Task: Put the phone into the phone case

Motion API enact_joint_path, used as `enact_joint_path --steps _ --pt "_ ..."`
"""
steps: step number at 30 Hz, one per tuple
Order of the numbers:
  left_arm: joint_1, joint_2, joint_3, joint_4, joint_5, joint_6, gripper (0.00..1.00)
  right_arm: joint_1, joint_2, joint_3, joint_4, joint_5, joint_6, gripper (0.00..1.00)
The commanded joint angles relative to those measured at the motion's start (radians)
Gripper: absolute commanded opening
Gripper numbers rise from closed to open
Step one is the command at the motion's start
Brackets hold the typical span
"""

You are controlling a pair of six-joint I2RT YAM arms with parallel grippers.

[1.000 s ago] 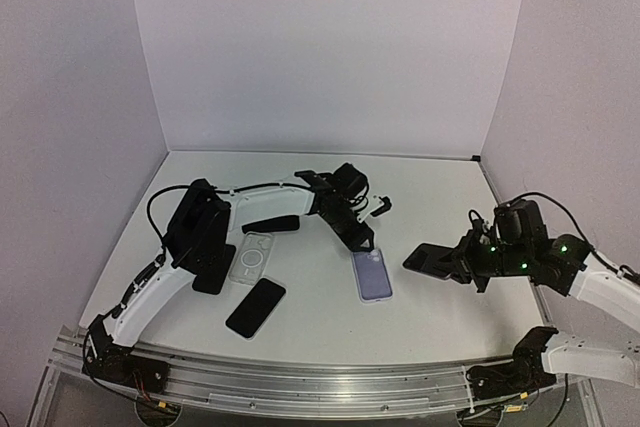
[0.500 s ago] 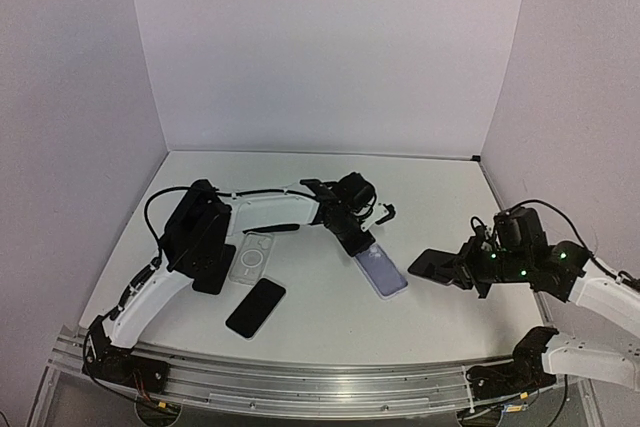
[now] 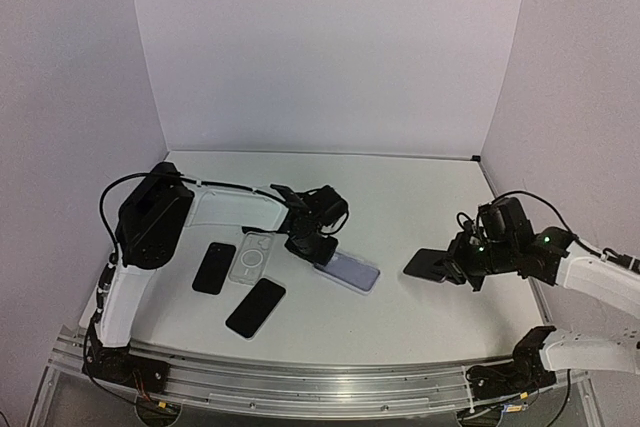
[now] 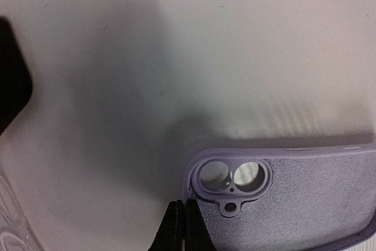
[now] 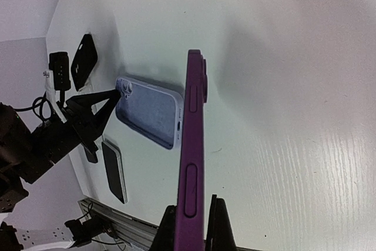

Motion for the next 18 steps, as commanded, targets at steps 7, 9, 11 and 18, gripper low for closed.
enact_joint_path --steps 7,9,11,18 --pt "0.002 -0.234 -0.283 -0.010 -0.036 -0.520 0.14 -0.009 0.233 0.201 0.182 -0.352 -0.199 0.00" --pt "-0.008 -0.251 -0.281 -0.015 -0.050 -0.526 0.27 -0.009 0.269 0.224 0.183 -0.393 -0.229 0.00" --pt "-0.015 -0.264 -0.277 -0.022 -0.060 -0.531 0.40 -0.009 0.305 0.243 0.185 -0.421 -0.246 0.00" --pt "-0.019 -0.359 -0.301 -0.009 -0.040 -0.533 0.80 -0.009 0.437 0.322 0.220 -0.524 -0.251 0.00"
